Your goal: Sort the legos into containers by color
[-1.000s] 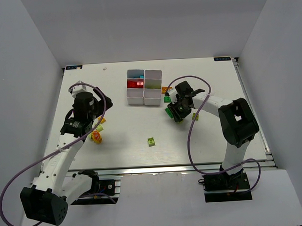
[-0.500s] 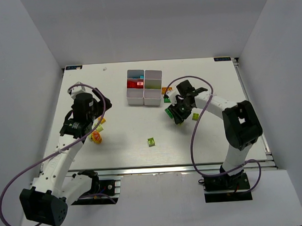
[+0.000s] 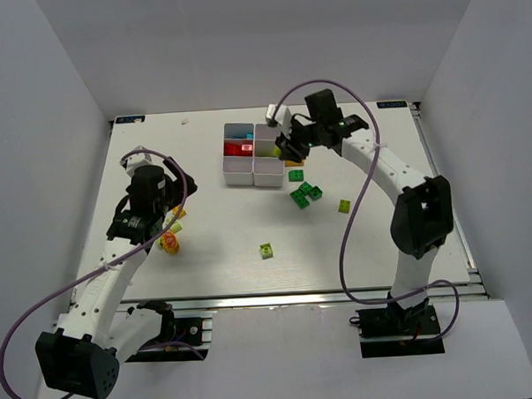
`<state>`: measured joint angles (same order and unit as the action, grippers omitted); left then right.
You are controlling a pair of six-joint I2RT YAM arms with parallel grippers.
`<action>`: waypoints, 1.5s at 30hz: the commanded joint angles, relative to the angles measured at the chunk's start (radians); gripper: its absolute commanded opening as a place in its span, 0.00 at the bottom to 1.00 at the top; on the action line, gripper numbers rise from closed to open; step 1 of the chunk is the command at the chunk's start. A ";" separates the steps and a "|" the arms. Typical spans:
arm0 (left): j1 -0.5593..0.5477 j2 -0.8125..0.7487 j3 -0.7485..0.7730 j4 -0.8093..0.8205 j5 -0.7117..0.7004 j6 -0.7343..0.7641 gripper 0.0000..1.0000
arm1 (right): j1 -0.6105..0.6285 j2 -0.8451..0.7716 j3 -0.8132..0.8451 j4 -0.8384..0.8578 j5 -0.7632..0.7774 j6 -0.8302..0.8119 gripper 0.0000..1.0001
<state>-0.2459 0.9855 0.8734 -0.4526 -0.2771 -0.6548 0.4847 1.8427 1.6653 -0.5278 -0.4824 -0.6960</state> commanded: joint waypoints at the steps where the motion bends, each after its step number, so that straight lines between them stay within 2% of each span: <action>1: 0.005 -0.018 -0.005 0.011 -0.007 0.003 0.98 | 0.000 0.127 0.160 0.113 -0.021 0.002 0.00; 4: 0.007 -0.044 -0.019 0.009 -0.027 -0.009 0.98 | 0.011 0.190 0.235 0.178 0.011 0.020 0.00; 8: 0.007 -0.064 -0.034 0.009 -0.033 -0.026 0.98 | 0.023 0.222 0.228 0.277 0.053 0.010 0.00; 14: 0.007 -0.058 -0.028 0.000 -0.034 -0.022 0.98 | 0.028 0.273 0.241 0.295 0.076 0.026 0.00; 19: 0.008 -0.030 -0.014 0.000 -0.031 -0.009 0.98 | 0.032 0.282 0.209 0.299 0.082 0.032 0.16; 22: 0.007 -0.019 -0.002 0.002 -0.030 -0.006 0.98 | 0.032 0.293 0.205 0.304 0.096 0.042 0.30; 23: 0.010 -0.016 0.001 0.002 -0.030 -0.005 0.98 | 0.032 0.297 0.203 0.305 0.102 0.044 0.37; 26: 0.008 -0.007 0.009 0.003 -0.030 0.000 0.98 | 0.032 0.305 0.202 0.305 0.110 0.046 0.48; 32: 0.013 -0.001 0.013 0.003 -0.027 0.000 0.98 | 0.032 0.309 0.200 0.302 0.113 0.052 0.56; 37: 0.019 0.016 0.021 0.000 -0.022 0.001 0.98 | 0.029 0.276 0.200 0.298 0.099 0.070 0.59; 39: 0.030 0.031 0.039 -0.011 -0.014 0.004 0.97 | 0.026 0.239 0.200 0.279 0.077 0.070 0.65; 40: 0.043 0.053 0.047 -0.026 -0.010 0.007 0.96 | 0.023 0.225 0.197 0.275 0.070 0.067 0.68; 41: 0.054 0.065 0.064 -0.032 -0.002 0.010 0.94 | 0.022 0.195 0.191 0.270 0.067 0.066 0.76; 43: 0.101 0.108 0.078 -0.044 0.047 0.024 0.85 | 0.008 0.162 0.162 0.250 0.010 0.046 0.89; 44: 0.124 0.123 0.087 -0.043 0.071 0.036 0.80 | 0.003 0.138 0.162 0.226 -0.019 0.029 0.89; 45: 0.147 0.140 0.091 -0.049 0.099 0.040 0.65 | -0.003 0.129 0.165 0.195 -0.054 0.001 0.89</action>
<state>-0.1539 1.0939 0.9222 -0.4706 -0.2516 -0.6495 0.5034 2.0872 1.8286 -0.2974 -0.4305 -0.6495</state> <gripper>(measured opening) 0.717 0.889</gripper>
